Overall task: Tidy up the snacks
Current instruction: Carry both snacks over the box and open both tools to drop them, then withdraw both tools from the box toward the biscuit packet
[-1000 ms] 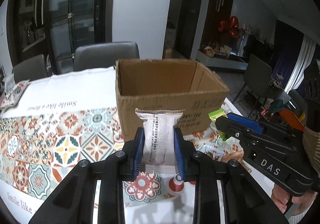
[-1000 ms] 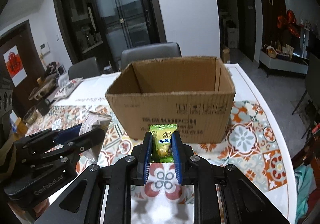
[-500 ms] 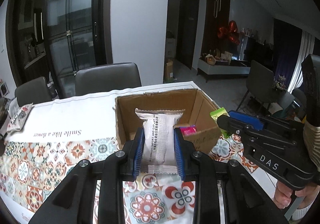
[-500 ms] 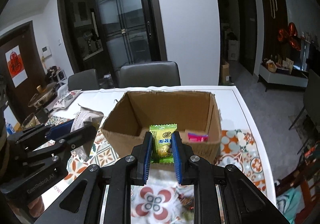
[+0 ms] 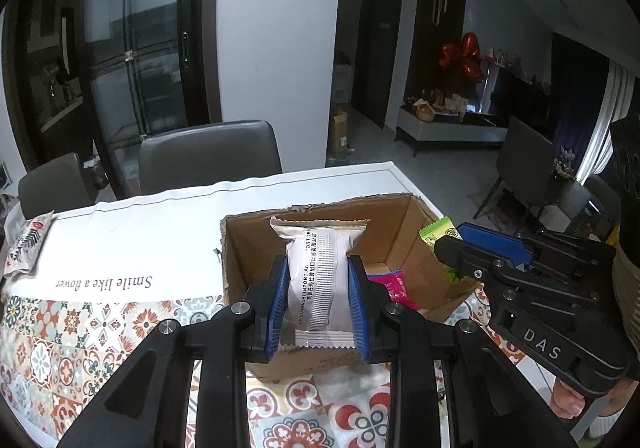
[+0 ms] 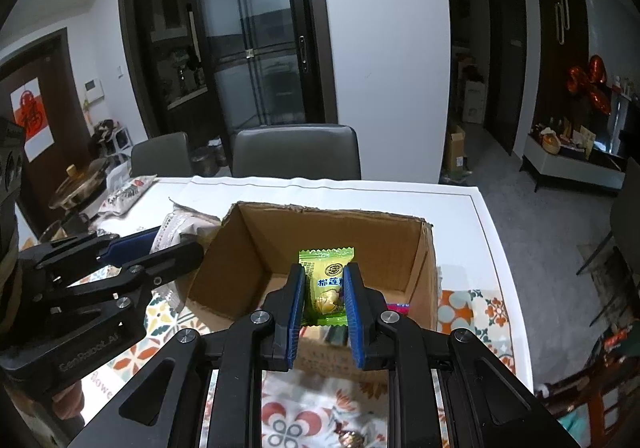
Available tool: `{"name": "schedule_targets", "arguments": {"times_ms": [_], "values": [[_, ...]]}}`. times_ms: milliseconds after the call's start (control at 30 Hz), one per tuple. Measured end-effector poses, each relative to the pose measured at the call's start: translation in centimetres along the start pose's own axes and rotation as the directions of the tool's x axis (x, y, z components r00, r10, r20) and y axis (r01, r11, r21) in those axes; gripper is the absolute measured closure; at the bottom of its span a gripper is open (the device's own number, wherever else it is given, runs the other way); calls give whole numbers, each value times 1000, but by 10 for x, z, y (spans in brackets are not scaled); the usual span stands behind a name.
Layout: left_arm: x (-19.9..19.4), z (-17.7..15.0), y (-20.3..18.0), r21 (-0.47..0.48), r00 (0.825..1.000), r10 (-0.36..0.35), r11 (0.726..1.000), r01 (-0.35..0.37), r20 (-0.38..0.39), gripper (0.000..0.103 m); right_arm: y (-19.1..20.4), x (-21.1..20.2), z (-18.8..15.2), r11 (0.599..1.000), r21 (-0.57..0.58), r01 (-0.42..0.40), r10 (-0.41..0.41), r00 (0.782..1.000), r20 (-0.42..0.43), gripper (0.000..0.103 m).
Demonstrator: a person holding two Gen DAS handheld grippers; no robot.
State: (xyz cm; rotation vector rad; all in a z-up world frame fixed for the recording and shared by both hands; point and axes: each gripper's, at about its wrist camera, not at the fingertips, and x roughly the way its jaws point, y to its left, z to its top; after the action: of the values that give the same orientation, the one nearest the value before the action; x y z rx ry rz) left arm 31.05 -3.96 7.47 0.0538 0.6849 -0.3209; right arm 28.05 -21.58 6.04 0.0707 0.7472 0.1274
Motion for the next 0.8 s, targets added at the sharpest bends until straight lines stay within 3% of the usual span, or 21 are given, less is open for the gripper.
{"name": "schedule_targets", "arguments": {"times_ms": [333, 433, 533, 800], "values": [[32, 7, 2, -11, 999, 19, 1000, -20, -35, 73, -8, 31, 3, 1000, 2, 15, -15, 999, -48, 82], [30, 6, -1, -6, 999, 45, 999, -45, -24, 58, -9, 34, 1, 999, 5, 37, -37, 998, -49, 81], [21, 3, -5, 15, 996, 86, 996, -86, -11, 52, -11, 30, -1, 997, 7, 72, -72, 997, -38, 61], [-10, -19, -17, 31, 995, 99, 995, -100, 26, 47, -10, -8, -20, 996, 10, 86, -86, 996, 18, 59]]}}
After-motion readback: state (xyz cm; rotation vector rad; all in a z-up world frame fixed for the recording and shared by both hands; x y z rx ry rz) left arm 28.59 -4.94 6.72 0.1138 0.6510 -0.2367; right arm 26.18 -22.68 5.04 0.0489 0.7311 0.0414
